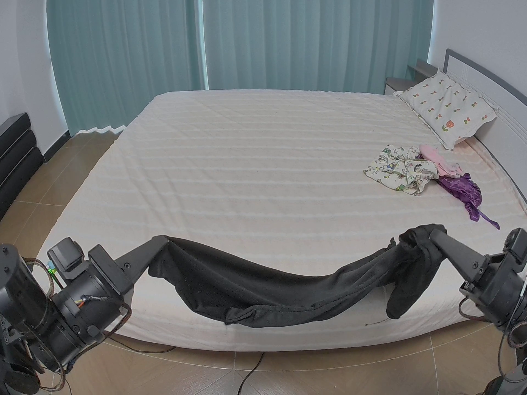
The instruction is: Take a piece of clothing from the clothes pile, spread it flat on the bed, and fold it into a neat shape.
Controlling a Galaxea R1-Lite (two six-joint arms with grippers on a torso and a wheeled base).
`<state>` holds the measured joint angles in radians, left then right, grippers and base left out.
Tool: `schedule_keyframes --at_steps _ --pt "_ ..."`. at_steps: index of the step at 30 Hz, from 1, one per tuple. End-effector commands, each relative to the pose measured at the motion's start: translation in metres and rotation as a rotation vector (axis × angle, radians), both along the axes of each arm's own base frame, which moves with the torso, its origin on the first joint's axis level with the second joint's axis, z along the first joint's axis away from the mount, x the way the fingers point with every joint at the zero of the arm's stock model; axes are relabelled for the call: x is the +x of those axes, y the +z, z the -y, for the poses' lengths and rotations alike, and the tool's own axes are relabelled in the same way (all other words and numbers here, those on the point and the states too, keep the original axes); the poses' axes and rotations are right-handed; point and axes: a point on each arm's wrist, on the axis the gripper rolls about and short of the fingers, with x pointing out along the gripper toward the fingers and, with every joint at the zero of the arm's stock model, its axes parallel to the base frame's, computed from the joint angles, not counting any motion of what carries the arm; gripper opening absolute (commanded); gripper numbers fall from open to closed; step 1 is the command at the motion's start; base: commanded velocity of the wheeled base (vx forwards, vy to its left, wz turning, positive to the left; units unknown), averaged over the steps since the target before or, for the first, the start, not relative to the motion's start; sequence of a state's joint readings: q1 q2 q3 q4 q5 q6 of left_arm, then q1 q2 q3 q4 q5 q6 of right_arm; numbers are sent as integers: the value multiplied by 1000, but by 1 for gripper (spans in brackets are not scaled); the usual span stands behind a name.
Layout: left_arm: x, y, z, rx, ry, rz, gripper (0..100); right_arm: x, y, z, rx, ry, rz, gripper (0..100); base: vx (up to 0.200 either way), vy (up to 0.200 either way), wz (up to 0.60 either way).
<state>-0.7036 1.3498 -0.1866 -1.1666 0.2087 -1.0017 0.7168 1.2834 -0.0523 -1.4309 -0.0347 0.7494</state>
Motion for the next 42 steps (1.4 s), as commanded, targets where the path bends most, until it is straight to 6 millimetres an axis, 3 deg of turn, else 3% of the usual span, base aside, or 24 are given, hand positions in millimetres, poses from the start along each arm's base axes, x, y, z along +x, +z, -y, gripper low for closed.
schedule_keyframes --at_steps 1,6,9,10,11,12,14,15,16,18,22,30,42 --pt "-17 37 -17 -49 29 134 0 -13 62 13 109 -14 174 0 -200 0 0" --pt "-15 62 -25 -41 109 128 0 12 129 23 143 -136 201 0 -120 0 0" --pt "-11 67 -26 -27 130 114 0 26 144 29 157 -159 189 0 0 0 0" --pt "-7 72 -27 -22 148 110 0 44 155 35 186 -180 168 0 0 0 0" --pt "-7 73 -27 -24 150 112 0 46 156 36 190 -182 165 0 0 0 0" --pt "-4 79 -28 -32 162 124 0 66 158 39 197 -199 138 0 0 0 0" --pt "-3 82 -28 -37 169 131 0 94 150 40 171 -216 91 0 0 0 0" --pt "-2 82 -28 -37 169 131 0 99 148 40 167 -218 85 0 0 0 0" --pt "4 77 -24 -20 169 108 0 125 134 42 142 -244 28 0 0 0 0" --pt "15 67 -18 13 174 65 0 156 110 41 112 -271 -50 0 0 0 0" --pt "34 50 -10 58 192 -10 0 190 77 37 96 -287 -106 0 0 0 0" --pt "67 30 -6 82 197 -53 0 219 44 30 91 -284 -112 0 50 0 0" --pt "113 13 -9 93 236 -85 0 230 64 25 94 -277 -32 0 200 0 0"
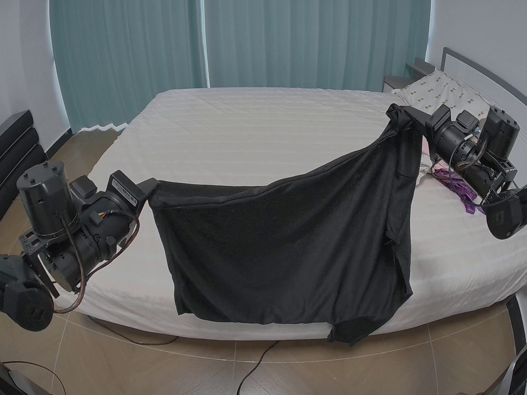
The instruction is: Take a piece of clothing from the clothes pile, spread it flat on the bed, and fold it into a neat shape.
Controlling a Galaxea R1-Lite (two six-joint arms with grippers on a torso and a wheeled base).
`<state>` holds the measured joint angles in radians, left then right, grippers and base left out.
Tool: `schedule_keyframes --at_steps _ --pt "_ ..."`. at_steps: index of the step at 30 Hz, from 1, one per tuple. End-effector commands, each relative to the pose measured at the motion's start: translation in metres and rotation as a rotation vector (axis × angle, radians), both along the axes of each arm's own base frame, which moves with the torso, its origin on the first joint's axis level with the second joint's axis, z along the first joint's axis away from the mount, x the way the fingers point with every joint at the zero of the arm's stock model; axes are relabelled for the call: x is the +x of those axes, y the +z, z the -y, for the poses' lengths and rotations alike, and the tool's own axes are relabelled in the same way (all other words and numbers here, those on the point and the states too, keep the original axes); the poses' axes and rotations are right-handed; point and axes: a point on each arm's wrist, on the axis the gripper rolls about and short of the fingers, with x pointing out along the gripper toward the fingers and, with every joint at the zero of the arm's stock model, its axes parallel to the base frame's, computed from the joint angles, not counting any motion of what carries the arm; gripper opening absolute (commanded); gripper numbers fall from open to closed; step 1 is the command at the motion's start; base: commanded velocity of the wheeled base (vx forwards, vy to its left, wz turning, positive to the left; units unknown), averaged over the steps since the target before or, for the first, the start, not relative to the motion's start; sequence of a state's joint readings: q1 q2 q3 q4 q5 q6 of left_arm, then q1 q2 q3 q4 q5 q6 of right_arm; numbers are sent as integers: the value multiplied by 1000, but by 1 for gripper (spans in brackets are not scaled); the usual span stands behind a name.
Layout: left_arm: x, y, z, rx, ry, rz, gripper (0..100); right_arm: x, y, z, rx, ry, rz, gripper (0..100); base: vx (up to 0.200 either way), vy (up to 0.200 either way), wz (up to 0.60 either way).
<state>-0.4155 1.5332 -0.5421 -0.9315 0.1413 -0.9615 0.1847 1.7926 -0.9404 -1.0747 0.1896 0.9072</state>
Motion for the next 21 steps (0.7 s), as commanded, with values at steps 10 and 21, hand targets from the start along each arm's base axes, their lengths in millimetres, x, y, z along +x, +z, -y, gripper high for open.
schedule_keyframes --at_steps 10,21 --pt "54 -32 2 42 34 -98 0 36 -5 -14 -47 7 25 0 200 0 0" --pt "103 -72 7 70 64 -189 0 89 -71 -20 -162 -21 -75 0 200 0 0"
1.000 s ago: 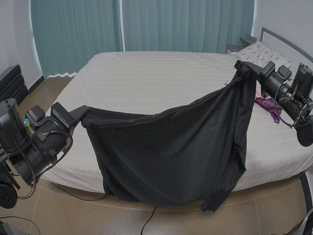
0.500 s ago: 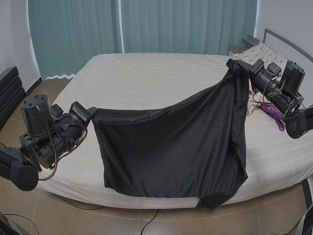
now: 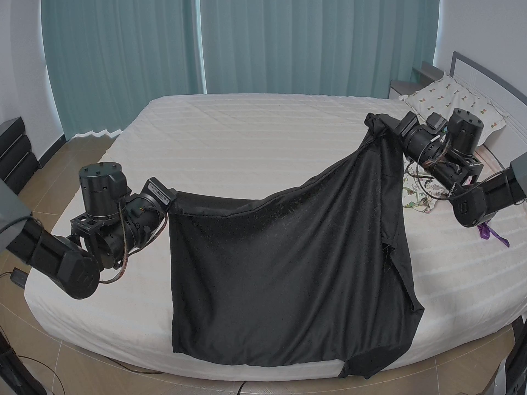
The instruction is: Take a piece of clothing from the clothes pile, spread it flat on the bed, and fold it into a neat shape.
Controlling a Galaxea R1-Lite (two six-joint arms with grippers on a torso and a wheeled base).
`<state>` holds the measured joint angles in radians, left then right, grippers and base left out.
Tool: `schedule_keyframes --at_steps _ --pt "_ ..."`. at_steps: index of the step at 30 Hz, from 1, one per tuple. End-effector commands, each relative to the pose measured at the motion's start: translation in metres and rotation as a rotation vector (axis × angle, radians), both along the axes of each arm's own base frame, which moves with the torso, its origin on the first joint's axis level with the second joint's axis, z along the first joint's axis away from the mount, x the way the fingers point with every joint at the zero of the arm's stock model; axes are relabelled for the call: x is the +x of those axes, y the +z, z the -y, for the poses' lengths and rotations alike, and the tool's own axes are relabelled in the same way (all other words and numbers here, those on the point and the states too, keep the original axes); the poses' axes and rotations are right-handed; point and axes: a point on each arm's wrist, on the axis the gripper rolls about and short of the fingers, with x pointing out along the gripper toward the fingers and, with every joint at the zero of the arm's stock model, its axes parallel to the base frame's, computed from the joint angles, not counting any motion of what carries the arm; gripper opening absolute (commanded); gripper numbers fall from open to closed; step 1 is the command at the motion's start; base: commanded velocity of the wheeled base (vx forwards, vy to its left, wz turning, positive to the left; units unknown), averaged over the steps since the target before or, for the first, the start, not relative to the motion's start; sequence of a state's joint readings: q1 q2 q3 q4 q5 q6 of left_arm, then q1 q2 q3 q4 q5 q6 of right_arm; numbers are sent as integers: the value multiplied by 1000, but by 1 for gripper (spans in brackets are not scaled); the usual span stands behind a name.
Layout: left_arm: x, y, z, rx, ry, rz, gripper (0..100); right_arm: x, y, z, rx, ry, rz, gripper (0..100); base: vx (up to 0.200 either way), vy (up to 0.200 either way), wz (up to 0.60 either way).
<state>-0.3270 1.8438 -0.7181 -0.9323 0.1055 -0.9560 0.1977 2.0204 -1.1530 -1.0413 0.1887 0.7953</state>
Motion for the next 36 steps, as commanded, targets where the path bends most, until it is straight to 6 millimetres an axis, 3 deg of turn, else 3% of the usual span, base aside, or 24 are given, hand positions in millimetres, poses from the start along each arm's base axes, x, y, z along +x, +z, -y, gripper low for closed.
schedule_keyframes --at_steps 1,4,12,13,14,15,19,21,25,26,28,32,36 --pt "25 -28 3 19 12 -65 0 27 -41 -3 -51 -16 -67 0 200 0 0" --pt "39 -53 6 34 -3 -124 0 42 -72 -7 -67 -32 -124 0 0 0 0" --pt "72 -90 5 45 27 -175 0 67 -109 -9 -74 -78 -171 0 0 0 0" --pt "75 -93 4 43 30 -177 0 68 -115 -9 -77 -78 -186 100 0 0 0" --pt "77 -96 3 45 35 -183 0 69 -119 -9 -80 -78 -199 100 0 0 0" --pt "80 -99 1 43 38 -188 100 70 -125 -10 -85 -77 -219 100 0 0 0" --pt "90 -119 0 58 58 -216 100 79 -155 -6 -109 -106 -329 100 0 0 0" --pt "93 -125 -6 69 88 -226 100 85 -167 6 -137 -171 -385 100 0 0 0" --pt "93 -125 -7 70 97 -226 100 87 -170 10 -150 -193 -401 100 0 0 0" --pt "94 -123 -16 74 123 -224 100 91 -178 33 -187 -299 -461 100 0 0 0" --pt "95 -119 -22 75 139 -213 100 89 -178 41 -184 -315 -473 100 0 0 0" --pt "89 -98 -31 75 169 -186 100 73 -180 46 -192 -315 -519 100 0 0 0" --pt "66 -86 -36 82 162 -233 100 39 -177 45 -200 -264 -587 100 0 0 0"
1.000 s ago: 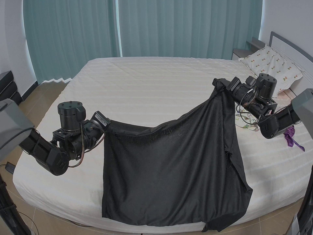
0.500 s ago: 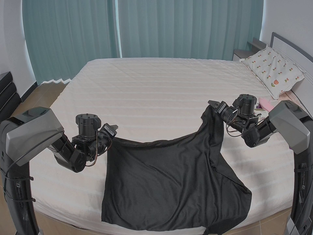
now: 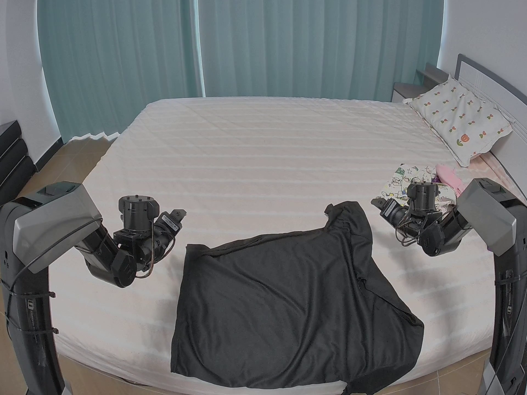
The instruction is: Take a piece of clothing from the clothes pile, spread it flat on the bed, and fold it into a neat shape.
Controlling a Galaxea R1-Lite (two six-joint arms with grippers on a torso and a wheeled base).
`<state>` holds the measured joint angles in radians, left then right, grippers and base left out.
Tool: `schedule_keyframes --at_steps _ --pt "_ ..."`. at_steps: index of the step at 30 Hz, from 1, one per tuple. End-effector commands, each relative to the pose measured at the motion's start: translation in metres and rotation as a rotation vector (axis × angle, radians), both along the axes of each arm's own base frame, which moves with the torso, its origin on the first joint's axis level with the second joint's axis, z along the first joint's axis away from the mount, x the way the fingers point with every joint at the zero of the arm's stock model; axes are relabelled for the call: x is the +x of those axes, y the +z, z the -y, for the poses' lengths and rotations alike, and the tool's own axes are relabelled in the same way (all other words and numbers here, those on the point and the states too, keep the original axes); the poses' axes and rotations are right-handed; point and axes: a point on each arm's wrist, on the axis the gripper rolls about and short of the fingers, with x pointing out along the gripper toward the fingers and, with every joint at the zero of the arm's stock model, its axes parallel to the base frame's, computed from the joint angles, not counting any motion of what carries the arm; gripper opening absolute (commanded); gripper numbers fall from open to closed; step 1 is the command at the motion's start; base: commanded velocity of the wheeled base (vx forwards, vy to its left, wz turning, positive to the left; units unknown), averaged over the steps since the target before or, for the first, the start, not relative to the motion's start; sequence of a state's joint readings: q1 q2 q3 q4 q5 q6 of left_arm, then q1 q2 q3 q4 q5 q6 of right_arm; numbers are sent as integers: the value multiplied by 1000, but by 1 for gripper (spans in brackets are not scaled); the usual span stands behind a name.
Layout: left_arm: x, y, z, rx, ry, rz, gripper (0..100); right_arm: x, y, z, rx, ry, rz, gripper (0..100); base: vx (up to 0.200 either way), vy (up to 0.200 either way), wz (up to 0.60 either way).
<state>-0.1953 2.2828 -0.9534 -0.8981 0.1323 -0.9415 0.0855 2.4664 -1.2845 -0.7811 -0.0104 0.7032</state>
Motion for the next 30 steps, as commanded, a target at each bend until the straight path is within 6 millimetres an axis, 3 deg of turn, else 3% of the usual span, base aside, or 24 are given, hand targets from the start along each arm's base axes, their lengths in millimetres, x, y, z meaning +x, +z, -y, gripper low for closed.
schedule_keyframes --at_steps 1,3,7,12,17,22,30 --pt "-33 27 -9 0 6 -17 100 -42 11 0 18 56 -67 100 0 0 0" --pt "-45 29 -10 0 1 -29 100 -55 10 -1 22 71 -85 100 0 0 0" --pt "-95 25 -3 -8 -94 -123 100 -86 -1 -6 29 93 -109 100 0 0 0" --pt "-132 16 5 -86 -153 -202 100 -97 -20 -18 122 86 -125 100 0 0 0" --pt "-137 9 13 -184 -148 -206 100 -93 -48 -32 155 128 -169 100 0 0 0" --pt "-130 -10 16 -217 -148 -220 100 -90 -48 -33 186 189 -170 100 0 0 0" --pt "-131 -21 17 -285 -128 -211 100 -80 -46 -35 190 204 -177 100 0 0 0"
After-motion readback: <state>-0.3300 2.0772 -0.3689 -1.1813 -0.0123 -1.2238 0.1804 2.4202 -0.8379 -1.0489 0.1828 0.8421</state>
